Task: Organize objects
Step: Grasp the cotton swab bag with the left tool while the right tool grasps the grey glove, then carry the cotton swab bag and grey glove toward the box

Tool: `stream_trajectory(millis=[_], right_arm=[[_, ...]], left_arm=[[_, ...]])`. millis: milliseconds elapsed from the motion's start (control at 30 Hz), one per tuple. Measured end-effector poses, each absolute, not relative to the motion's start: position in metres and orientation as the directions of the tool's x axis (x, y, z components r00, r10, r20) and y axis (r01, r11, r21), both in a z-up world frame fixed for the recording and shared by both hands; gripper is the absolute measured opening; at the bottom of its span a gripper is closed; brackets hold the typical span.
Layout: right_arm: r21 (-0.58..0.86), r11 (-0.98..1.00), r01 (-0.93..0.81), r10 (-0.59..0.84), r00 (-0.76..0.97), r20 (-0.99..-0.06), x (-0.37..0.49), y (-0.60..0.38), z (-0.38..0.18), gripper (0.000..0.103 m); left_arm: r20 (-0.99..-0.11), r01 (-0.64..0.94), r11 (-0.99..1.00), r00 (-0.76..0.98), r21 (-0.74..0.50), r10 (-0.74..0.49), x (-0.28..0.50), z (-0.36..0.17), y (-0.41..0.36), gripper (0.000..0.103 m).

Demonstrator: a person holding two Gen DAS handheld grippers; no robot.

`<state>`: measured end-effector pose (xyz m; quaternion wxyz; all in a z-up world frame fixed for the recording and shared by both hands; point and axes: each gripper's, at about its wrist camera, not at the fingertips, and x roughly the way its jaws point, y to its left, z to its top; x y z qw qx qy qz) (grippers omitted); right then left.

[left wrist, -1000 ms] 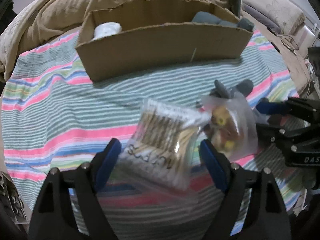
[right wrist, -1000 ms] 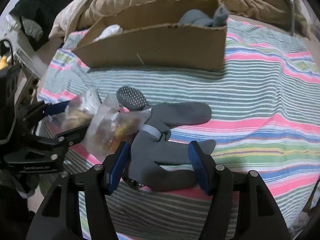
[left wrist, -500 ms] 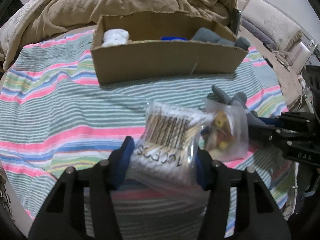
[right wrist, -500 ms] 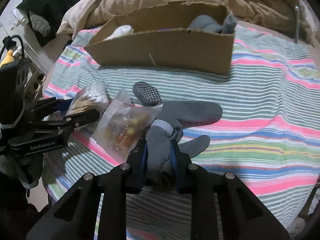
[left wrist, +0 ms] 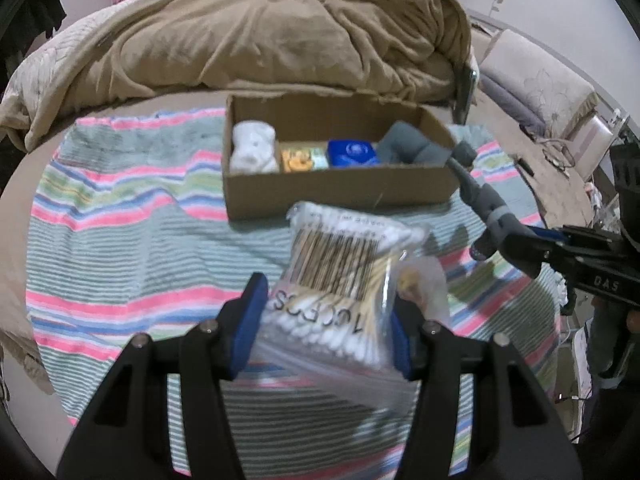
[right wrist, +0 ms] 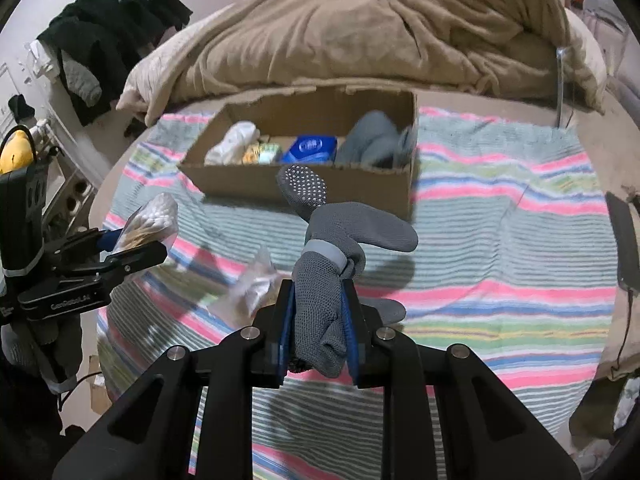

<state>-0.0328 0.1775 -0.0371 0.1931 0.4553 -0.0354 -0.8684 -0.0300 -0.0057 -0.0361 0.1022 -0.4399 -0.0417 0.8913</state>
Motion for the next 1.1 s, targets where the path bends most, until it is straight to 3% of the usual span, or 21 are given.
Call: stream_trajectory(millis=[1100], right_arm=[[0.231,-0.915,0.33,-0.392,-0.603,-0.694,-0.089,0.168,0.011,0.024]], left_arm=[[-0.674,-0.162,-0.964,-0.69,-0.211,0.263,-0.091,0.012,-0.001,0.056]])
